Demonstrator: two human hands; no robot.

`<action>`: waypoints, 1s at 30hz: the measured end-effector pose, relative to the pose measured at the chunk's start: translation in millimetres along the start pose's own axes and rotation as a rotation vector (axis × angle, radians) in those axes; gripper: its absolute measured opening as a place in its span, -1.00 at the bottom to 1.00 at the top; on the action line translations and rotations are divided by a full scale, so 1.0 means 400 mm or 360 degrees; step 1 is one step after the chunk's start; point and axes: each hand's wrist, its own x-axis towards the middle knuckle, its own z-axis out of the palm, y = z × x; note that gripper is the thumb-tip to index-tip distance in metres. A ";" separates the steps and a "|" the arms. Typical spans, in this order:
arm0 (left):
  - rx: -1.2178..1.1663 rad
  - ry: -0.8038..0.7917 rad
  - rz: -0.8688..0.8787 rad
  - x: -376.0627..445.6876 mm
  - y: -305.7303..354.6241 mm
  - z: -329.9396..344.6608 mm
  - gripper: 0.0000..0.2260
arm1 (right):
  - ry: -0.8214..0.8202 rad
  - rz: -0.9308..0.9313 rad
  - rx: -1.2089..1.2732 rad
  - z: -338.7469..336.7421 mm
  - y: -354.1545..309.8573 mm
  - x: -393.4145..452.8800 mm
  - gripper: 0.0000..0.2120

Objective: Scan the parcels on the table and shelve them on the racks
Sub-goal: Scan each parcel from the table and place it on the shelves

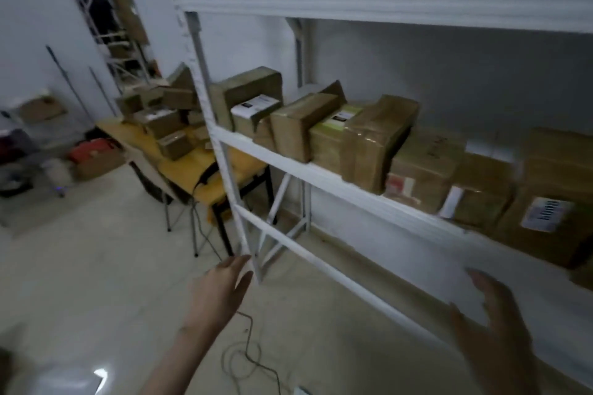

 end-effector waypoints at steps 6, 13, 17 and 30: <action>0.0017 -0.0108 -0.0170 -0.064 -0.393 -0.077 -0.64 | -0.1154 0.0076 -0.0059 0.494 -0.444 -0.136 -0.37; -0.0089 -0.0212 -0.0172 -0.008 -0.667 -0.138 -0.60 | -0.1478 -0.0003 -0.0086 0.847 -0.857 -0.138 -0.50; -0.0028 -0.0315 -0.0136 0.068 -0.778 -0.160 -0.60 | -0.1548 -0.0064 -0.0072 0.980 -0.986 -0.120 -0.54; 0.0023 -0.0583 -0.0150 0.617 -1.190 -0.195 -0.59 | -0.1616 0.0041 -0.0050 1.511 -1.259 0.285 -0.57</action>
